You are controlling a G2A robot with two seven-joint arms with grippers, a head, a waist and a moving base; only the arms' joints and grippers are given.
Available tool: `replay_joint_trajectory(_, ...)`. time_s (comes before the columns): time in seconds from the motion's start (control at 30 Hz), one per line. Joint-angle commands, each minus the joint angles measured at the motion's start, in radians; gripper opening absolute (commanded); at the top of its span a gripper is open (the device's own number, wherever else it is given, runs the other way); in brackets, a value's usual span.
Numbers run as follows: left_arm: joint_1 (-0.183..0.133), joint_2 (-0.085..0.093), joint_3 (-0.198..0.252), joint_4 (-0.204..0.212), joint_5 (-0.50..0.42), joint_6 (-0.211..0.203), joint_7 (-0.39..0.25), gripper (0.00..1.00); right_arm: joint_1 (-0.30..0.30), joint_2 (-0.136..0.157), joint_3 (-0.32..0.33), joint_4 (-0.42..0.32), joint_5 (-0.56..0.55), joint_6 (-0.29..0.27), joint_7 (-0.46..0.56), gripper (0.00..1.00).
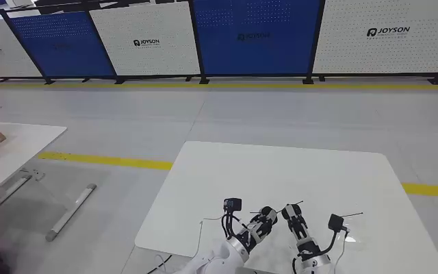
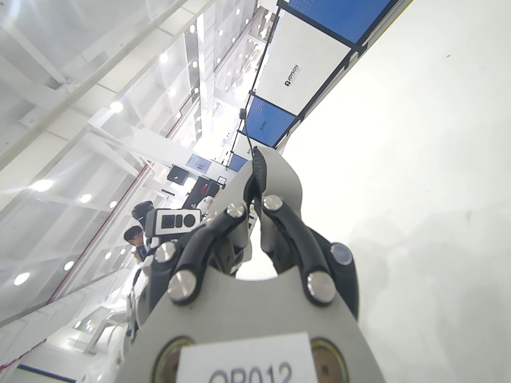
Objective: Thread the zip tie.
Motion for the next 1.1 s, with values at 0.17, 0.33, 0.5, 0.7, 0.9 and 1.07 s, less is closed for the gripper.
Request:
replay_joint_trajectory(0.17,0.003,-0.001,0.000,-0.005,0.007,-0.008,-0.008,0.00,-0.003,0.002,0.008,-0.007,0.008,0.003,0.026,0.00)
replay_joint_trajectory(0.33,0.002,-0.001,0.000,-0.005,0.012,-0.009,-0.012,0.00,-0.002,0.005,0.007,-0.010,0.034,-0.001,0.075,0.00)
replay_joint_trajectory(0.5,0.003,-0.003,-0.001,-0.005,0.013,-0.011,-0.012,0.00,-0.001,0.008,0.019,-0.012,0.064,-0.006,0.113,0.00)
replay_joint_trajectory(0.7,0.003,-0.004,-0.002,-0.005,0.014,-0.011,-0.010,0.00,-0.003,0.010,0.024,-0.017,0.077,-0.003,0.127,0.00)
replay_joint_trajectory(0.9,0.004,-0.005,-0.004,-0.004,0.012,-0.012,-0.013,0.00,-0.001,0.011,0.026,-0.014,0.087,-0.005,0.130,0.00)
replay_joint_trajectory(1.07,0.005,-0.006,-0.005,-0.004,0.015,-0.008,-0.011,0.10,-0.001,0.012,0.027,-0.012,0.090,-0.011,0.129,0.00)
